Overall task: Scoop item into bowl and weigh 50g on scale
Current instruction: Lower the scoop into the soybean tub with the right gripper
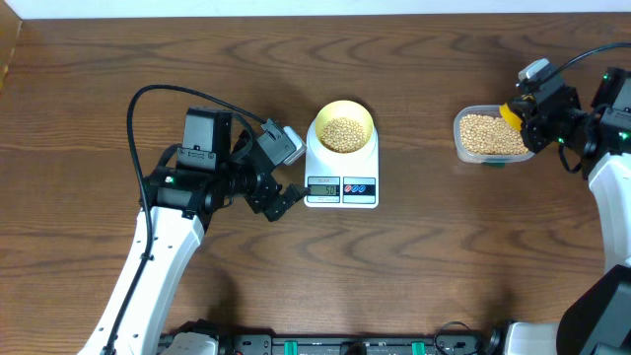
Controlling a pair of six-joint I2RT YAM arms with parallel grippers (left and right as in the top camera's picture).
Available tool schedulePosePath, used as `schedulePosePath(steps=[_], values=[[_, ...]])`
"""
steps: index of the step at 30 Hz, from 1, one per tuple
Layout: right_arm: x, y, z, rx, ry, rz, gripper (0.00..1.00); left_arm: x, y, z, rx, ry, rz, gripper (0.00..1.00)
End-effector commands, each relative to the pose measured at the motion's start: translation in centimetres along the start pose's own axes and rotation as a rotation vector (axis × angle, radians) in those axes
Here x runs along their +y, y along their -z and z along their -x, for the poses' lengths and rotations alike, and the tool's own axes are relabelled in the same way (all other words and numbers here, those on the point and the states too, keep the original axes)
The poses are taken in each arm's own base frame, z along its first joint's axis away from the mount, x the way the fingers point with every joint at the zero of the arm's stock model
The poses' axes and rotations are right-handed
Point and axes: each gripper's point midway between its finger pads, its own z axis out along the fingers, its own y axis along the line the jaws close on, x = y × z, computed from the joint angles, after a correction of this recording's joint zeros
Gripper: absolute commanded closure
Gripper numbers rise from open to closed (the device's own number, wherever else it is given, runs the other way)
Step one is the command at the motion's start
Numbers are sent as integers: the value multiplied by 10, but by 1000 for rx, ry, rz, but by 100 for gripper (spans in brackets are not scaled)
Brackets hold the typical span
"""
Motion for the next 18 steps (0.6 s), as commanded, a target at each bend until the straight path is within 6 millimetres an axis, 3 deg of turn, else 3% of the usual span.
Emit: schedulePosePath(steps=[1,7,14,18], values=[[-6,3,3,15,33,-35,99,-1,-2,-3,4,-2,-16,2],[-11,3,8,-11,-254,-56,99,-1,-2,-3,4,-2,-16,2],[-29,5,0,-22,-908,-163,99,-1,-2,-3,4,-2,-16,2],[-31,5,-1,-37,-1113,-183,99,-1,-2,-3,4,-2,-16,2]])
